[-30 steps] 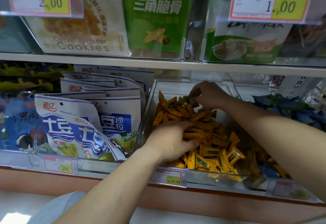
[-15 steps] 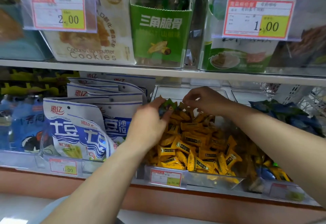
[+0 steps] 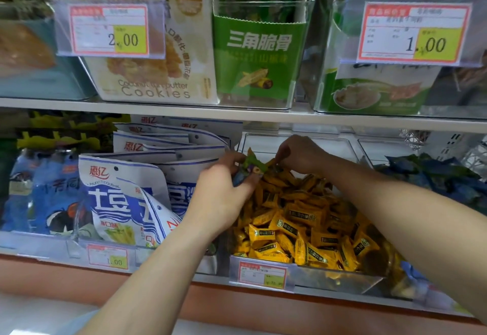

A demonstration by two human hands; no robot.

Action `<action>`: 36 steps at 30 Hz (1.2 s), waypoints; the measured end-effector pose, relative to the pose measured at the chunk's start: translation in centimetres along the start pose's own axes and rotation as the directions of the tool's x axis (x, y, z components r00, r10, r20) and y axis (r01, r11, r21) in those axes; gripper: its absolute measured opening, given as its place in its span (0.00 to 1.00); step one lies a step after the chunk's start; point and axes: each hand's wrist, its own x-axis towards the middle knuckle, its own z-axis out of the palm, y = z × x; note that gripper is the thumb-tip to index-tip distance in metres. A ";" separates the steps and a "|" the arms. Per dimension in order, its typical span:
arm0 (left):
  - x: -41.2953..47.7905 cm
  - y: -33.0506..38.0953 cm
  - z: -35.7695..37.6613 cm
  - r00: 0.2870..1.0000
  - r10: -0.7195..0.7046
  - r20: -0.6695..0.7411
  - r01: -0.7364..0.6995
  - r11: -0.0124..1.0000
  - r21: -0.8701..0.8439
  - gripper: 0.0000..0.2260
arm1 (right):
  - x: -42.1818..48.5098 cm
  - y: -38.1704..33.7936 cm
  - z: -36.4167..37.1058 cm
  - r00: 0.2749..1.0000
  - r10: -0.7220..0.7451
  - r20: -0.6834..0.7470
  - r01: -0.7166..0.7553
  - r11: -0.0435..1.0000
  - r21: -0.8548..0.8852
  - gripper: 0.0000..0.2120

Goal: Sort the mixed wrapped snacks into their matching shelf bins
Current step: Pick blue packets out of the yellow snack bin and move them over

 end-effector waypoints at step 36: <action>-4.1 8.2 4.4 0.979 -0.031 0.203 0.158 0.741 -0.652 0.17 | -20.5 -2.4 -3.5 0.990 0.129 0.054 -0.085 0.248 0.965 0.14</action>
